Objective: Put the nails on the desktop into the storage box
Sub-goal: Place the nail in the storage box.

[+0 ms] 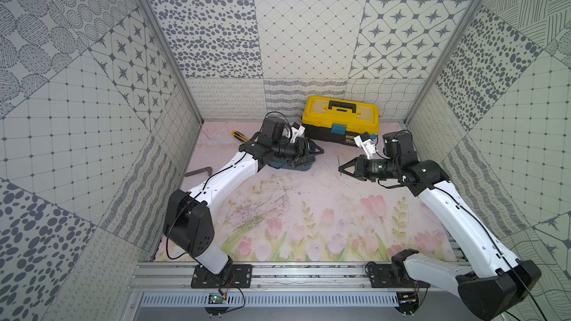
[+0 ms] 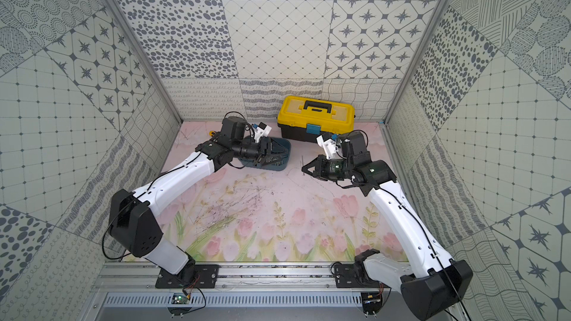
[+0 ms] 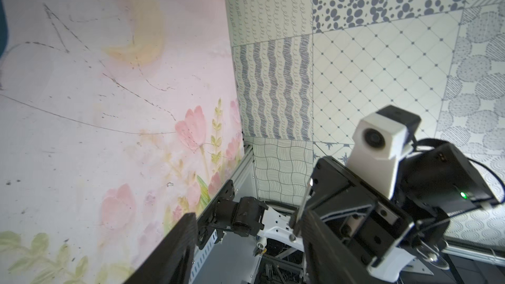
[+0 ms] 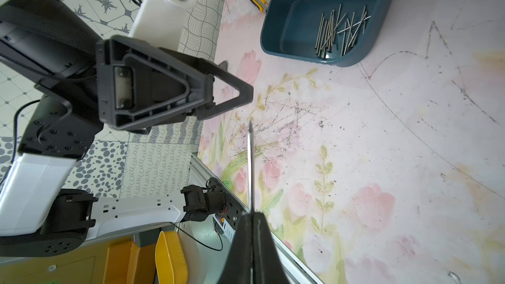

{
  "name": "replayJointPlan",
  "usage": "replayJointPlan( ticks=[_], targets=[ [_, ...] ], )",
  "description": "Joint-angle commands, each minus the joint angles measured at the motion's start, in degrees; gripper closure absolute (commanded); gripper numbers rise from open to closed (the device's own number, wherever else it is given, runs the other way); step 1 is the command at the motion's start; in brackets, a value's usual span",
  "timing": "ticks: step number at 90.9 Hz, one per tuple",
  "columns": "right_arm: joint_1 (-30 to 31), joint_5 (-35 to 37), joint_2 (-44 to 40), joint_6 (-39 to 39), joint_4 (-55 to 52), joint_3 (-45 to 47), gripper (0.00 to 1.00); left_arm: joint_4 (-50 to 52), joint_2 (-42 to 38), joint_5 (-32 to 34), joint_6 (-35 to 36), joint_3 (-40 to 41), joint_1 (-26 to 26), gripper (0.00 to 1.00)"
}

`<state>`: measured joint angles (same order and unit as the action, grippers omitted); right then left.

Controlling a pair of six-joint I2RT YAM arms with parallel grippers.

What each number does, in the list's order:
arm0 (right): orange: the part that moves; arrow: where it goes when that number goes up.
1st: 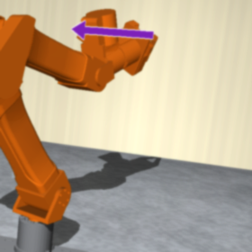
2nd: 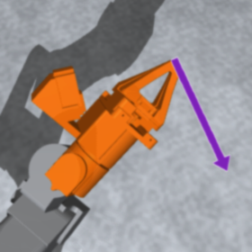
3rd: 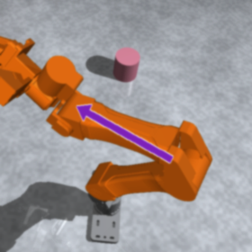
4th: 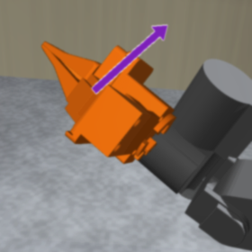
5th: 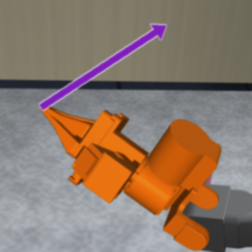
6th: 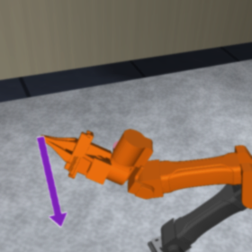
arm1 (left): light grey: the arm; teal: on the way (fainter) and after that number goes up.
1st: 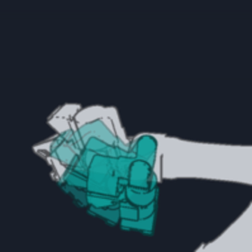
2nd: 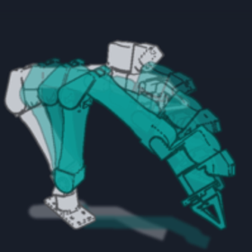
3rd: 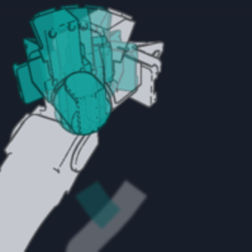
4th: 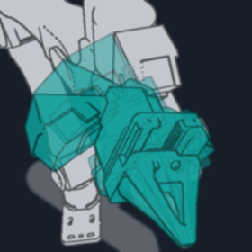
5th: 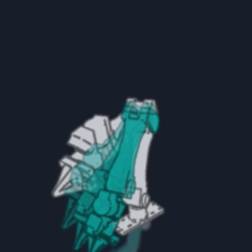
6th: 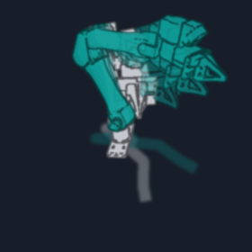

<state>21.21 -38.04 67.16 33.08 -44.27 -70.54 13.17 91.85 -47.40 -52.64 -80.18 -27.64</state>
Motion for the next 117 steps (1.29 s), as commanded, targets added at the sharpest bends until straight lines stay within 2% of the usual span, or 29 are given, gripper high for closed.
replayJointPlan(
  ticks=[1, 20, 31, 57, 84, 100, 117],
  targets=[
    [0.3, -2.5, 1.7, 1.5, 5.1, -1.9, 1.0, -7.9, -3.6, -6.4, -3.8, 2.1, -0.7, 0.35],
    [0.6, -3.6, 3.5, 2.1, 6.8, -2.4, 1.0, -8.2, -3.2, -7.1, -3.3, 2.5, -3.3, 0.37],
    [1.3, -3.6, 3.8, 2.4, 6.9, -2.6, 1.0, -4.5, -2.8, -4.8, -0.5, 1.5, -4.5, 0.37],
    [4.7, -3.0, 5.0, 2.2, 6.9, -3.2, 1.0, -7.0, -1.6, -1.7, -1.2, 1.5, -5.5, 0.39],
    [5.7, -2.6, 4.6, 2.4, 7.0, -3.0, 1.0, -5.4, -1.5, 0.2, 0.0, 1.0, -5.4, 0.64],
    [6.9, -2.3, 4.6, 2.9, 7.4, -2.7, 1.0, -4.9, -1.1, 1.5, -0.4, 0.9, -5.2, 0.7],
    [7.7, -1.5, 4.7, 3.1, 7.6, -2.5, 1.0, -3.8, 0.1, 0.7, -0.4, -0.1, -4.9, 0.84]
  ],
)
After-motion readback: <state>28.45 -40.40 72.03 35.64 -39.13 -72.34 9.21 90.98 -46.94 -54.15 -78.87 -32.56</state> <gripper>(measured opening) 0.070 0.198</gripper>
